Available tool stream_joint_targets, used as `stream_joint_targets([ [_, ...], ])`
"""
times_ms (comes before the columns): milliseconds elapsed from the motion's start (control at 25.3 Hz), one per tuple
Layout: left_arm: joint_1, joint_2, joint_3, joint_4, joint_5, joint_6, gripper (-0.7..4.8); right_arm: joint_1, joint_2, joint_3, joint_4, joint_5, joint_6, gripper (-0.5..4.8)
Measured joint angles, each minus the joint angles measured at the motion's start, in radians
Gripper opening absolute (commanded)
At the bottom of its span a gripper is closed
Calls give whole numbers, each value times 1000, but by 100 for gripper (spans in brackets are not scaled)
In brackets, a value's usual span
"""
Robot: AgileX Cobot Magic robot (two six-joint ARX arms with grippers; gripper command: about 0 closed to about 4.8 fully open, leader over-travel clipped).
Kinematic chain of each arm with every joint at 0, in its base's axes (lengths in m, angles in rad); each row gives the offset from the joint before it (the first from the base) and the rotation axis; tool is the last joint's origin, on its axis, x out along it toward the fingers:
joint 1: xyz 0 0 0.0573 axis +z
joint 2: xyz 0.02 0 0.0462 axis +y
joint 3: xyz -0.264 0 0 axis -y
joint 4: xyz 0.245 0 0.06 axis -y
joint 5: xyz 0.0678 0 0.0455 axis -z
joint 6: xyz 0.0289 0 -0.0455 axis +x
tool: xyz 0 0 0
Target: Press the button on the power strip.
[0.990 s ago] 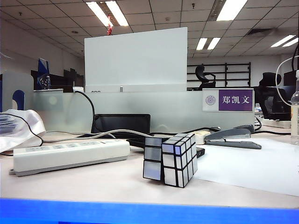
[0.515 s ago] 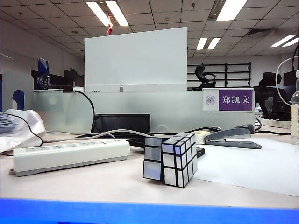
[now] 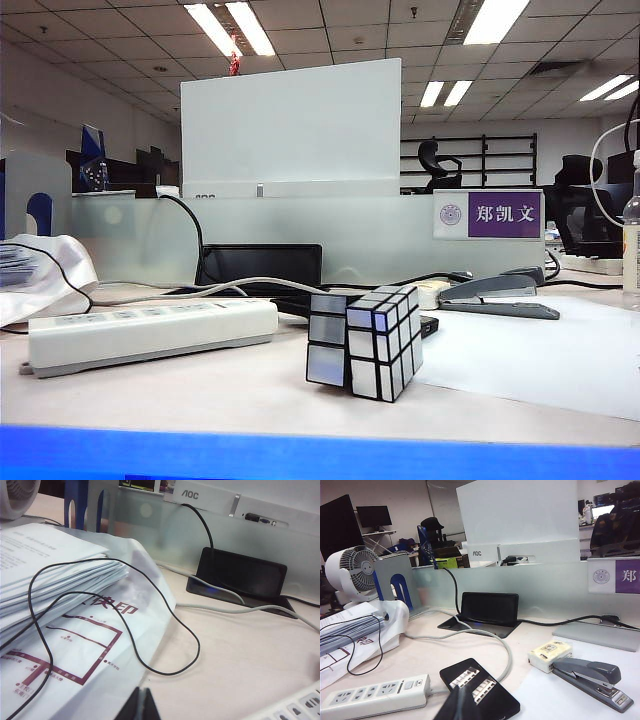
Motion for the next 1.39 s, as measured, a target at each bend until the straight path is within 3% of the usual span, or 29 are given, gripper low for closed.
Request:
stream_joint_targets([
  [1386,0,0,0,-1,0,48,-5,0,0,0,0,0,0,0],
])
